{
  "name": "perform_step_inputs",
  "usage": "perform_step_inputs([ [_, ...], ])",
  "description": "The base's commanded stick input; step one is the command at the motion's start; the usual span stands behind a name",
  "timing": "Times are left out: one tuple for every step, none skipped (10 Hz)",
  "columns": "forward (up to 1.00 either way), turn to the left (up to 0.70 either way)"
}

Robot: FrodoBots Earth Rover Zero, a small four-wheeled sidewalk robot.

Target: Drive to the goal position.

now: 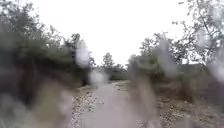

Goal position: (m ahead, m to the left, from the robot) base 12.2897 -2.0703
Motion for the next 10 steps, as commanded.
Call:
perform_step_inputs([
  [0.45,0.00],
  [0.45,0.00],
  [0.45,0.00],
  [0.45,0.00],
  [0.45,0.00],
  [0.45,0.00],
  [0.45,0.00],
  [0.45,0.00],
  [0.45,0.00],
  [0.45,0.00],
])
